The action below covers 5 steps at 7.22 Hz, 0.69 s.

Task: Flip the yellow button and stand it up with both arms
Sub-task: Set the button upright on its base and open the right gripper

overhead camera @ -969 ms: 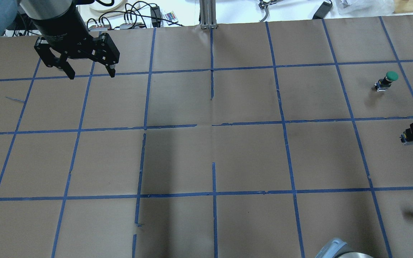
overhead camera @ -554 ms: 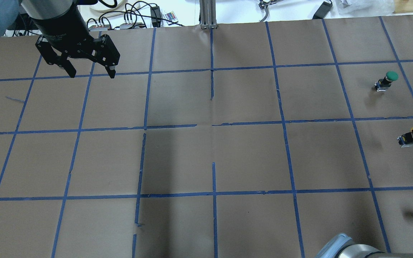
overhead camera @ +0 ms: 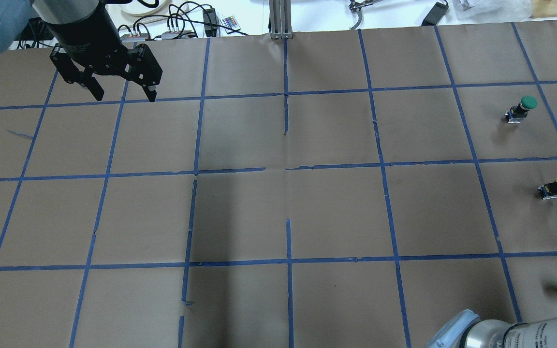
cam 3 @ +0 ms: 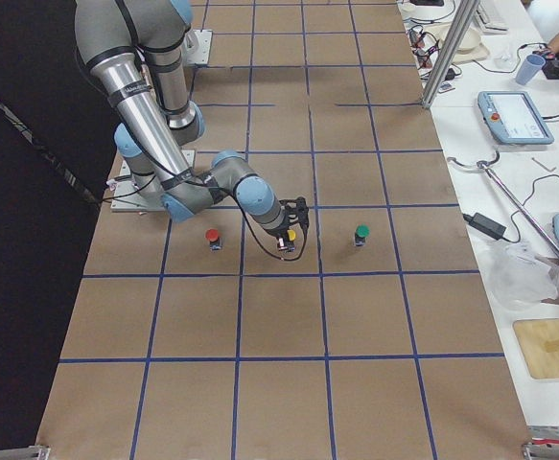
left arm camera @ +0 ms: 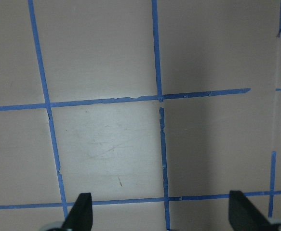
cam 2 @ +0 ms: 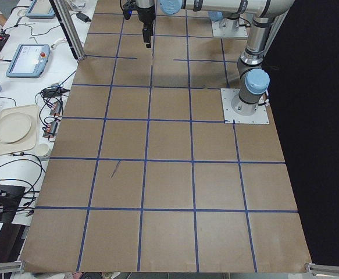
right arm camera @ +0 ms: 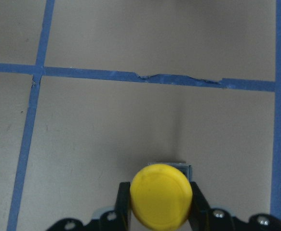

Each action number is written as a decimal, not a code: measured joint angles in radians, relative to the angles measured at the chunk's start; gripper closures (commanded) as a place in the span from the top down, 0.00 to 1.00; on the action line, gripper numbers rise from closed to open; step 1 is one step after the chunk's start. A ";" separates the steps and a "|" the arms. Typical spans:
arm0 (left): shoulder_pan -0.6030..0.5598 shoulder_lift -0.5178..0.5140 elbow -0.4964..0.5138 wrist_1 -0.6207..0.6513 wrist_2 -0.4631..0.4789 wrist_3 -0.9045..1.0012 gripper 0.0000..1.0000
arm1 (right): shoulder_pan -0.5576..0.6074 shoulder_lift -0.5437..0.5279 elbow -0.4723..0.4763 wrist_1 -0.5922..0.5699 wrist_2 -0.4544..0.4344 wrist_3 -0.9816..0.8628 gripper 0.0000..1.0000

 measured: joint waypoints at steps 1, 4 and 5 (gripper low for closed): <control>0.000 0.000 0.005 0.000 0.003 0.000 1.00 | -0.001 -0.030 0.003 0.027 0.007 -0.001 0.06; 0.001 0.005 0.029 -0.005 0.009 0.000 1.00 | 0.002 -0.077 0.016 0.108 0.012 0.002 0.09; 0.001 0.010 0.045 -0.028 0.003 0.004 1.00 | 0.002 -0.067 0.019 0.110 0.008 0.000 0.10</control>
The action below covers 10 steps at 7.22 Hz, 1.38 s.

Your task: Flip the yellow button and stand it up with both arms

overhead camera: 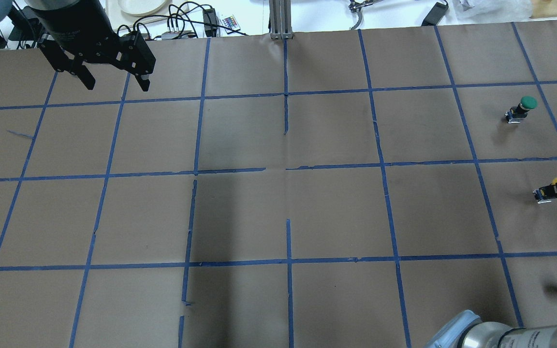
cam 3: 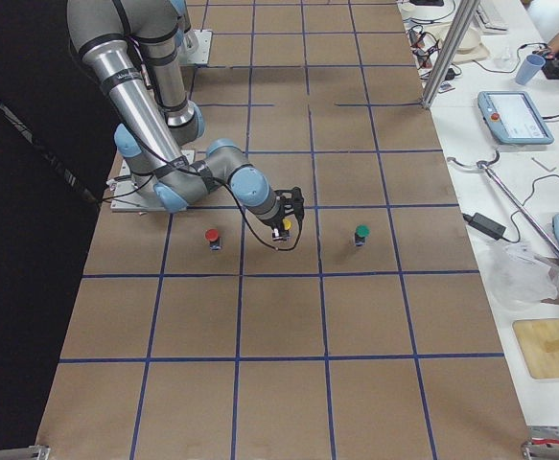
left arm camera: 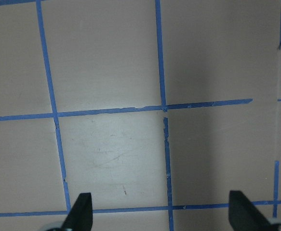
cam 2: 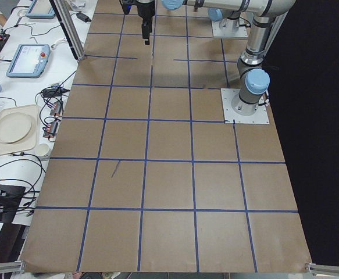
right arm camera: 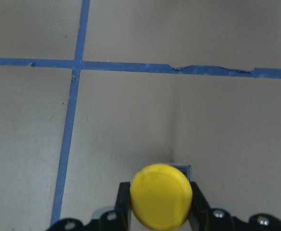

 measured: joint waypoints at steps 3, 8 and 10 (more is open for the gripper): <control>0.020 0.038 0.006 -0.054 -0.033 0.061 1.00 | 0.000 0.009 -0.002 0.000 -0.017 -0.001 0.24; 0.018 0.069 -0.033 -0.086 -0.029 0.080 1.00 | 0.000 0.022 -0.002 -0.002 -0.019 0.012 0.99; 0.000 0.068 -0.037 -0.077 -0.063 0.069 1.00 | 0.000 0.016 -0.005 0.009 -0.044 0.021 0.99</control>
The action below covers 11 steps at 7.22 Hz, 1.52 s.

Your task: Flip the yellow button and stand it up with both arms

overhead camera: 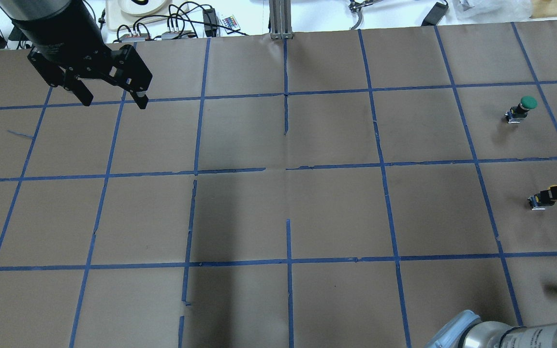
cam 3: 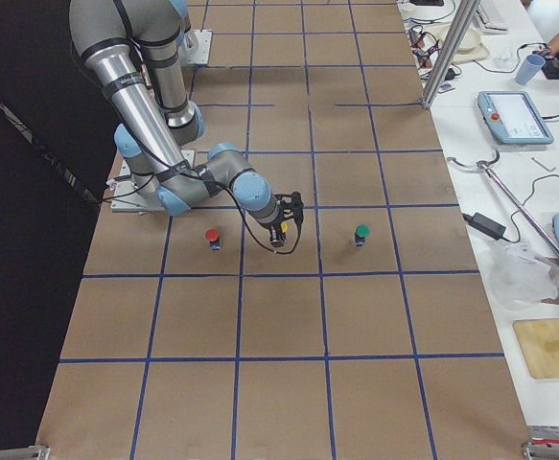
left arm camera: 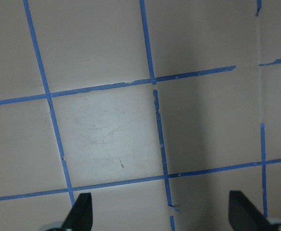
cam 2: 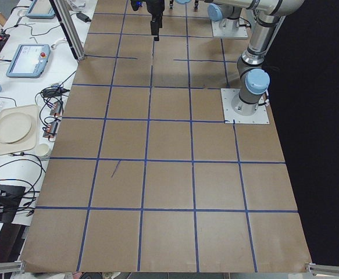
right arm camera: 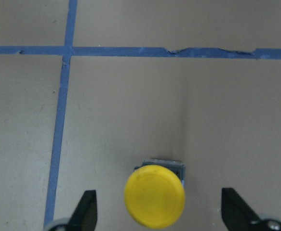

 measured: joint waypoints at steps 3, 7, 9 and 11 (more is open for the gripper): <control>-0.008 -0.004 -0.003 0.012 -0.024 -0.008 1.00 | 0.041 -0.104 -0.106 0.214 -0.089 0.159 0.99; -0.008 -0.007 0.000 0.012 -0.021 -0.008 1.00 | 0.405 -0.168 -0.405 0.519 -0.277 0.524 1.00; -0.008 -0.007 0.001 0.012 -0.023 -0.008 1.00 | 0.658 -0.176 -0.519 0.632 -0.300 0.744 1.00; -0.007 -0.006 0.003 0.012 -0.023 -0.008 1.00 | 0.773 -0.180 -0.584 0.765 -0.293 0.845 1.00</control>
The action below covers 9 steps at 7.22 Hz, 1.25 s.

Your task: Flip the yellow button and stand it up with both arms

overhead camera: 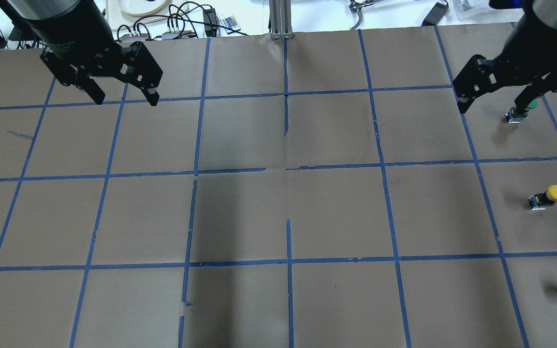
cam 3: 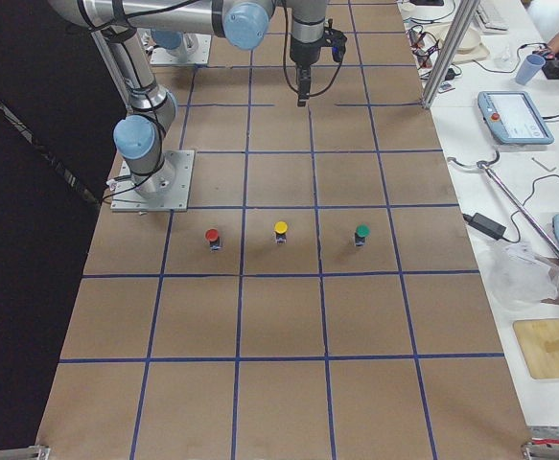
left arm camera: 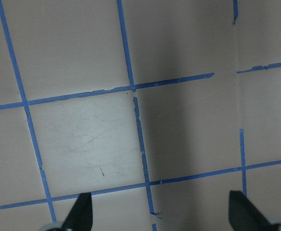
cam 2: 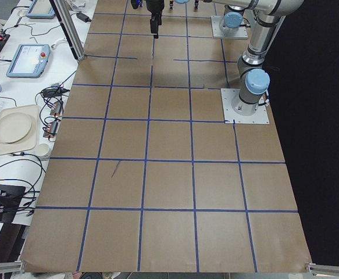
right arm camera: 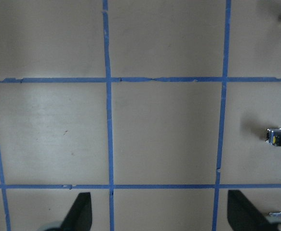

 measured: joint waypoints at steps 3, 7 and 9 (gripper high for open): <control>0.000 0.000 0.002 0.000 -0.004 0.000 1.00 | 0.087 0.001 -0.005 0.058 0.046 0.174 1.00; 0.000 0.000 0.003 0.000 -0.007 0.000 1.00 | 0.147 0.001 0.011 0.064 0.027 0.221 1.00; 0.000 0.000 0.004 0.000 -0.007 0.000 1.00 | 0.176 0.001 0.009 0.060 0.004 0.234 1.00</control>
